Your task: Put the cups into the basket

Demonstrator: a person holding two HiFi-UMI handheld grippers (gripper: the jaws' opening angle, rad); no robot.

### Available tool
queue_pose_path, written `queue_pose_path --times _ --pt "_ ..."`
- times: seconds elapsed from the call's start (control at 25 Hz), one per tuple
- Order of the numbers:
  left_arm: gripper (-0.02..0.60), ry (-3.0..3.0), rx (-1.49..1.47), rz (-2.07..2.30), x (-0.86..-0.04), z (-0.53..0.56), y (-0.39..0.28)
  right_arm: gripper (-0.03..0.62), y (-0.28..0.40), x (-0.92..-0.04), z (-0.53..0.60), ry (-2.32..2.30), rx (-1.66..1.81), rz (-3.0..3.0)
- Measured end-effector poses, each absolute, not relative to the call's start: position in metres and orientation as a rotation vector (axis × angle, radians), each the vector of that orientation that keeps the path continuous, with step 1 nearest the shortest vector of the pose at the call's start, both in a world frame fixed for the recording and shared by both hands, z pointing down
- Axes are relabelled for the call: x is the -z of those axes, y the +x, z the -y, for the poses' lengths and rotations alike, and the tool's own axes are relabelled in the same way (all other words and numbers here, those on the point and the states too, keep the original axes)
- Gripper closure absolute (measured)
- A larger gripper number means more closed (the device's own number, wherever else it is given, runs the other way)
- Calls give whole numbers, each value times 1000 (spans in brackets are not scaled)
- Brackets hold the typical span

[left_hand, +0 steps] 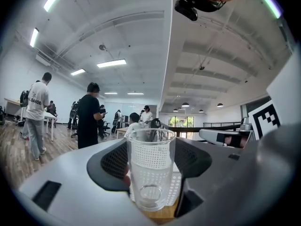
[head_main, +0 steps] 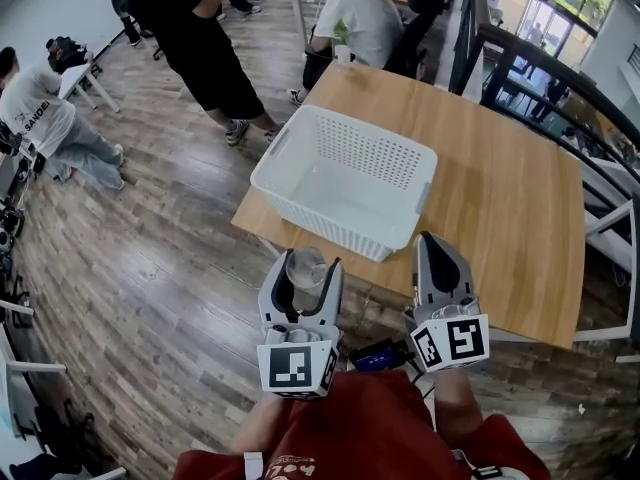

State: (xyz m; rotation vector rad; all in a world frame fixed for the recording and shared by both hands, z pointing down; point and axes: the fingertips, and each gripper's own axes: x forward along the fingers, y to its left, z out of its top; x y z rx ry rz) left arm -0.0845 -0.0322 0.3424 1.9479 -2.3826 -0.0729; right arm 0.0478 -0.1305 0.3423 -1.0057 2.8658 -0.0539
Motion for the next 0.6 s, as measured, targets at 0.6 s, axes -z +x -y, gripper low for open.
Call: queue_pose_path --times 0.6 --pt "295 2027 120 2319 -330 71 -158 589 -34 -330 160 -1039 9 -2864"
